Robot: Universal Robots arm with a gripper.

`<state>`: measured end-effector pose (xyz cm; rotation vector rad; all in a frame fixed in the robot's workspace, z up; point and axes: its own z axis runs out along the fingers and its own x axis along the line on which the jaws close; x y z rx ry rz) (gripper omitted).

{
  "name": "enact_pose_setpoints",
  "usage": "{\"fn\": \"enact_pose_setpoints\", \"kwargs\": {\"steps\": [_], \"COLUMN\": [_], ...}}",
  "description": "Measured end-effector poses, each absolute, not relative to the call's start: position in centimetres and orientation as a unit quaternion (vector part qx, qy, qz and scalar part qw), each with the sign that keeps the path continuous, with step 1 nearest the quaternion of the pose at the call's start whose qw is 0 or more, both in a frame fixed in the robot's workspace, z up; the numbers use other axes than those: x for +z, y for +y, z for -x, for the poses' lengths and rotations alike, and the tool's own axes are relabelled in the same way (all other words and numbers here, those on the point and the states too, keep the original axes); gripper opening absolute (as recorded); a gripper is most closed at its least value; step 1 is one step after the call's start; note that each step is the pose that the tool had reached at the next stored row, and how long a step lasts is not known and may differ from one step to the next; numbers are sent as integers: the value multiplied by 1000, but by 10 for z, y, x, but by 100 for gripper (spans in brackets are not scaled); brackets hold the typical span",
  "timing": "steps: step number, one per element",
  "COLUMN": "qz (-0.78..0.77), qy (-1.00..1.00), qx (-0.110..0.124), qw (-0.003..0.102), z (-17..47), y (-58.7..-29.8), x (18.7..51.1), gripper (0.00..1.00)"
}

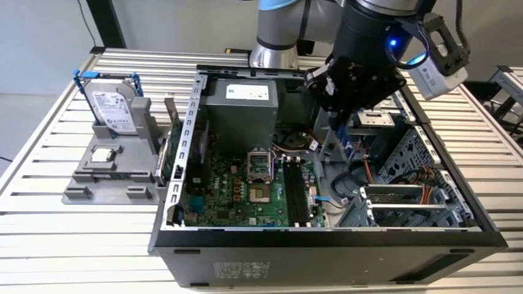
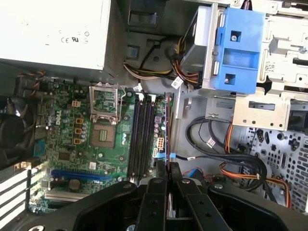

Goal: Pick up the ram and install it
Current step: 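Insert the ram into the slot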

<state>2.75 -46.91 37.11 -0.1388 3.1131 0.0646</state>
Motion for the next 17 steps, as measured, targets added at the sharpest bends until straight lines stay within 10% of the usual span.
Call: {"fn": "enact_pose_setpoints", "kwargs": {"steps": [17], "qz": [1], "qy": [1000], "qx": [20], "qw": [13], "z": [-27], "y": [-468], "x": [341], "gripper": [0]}}
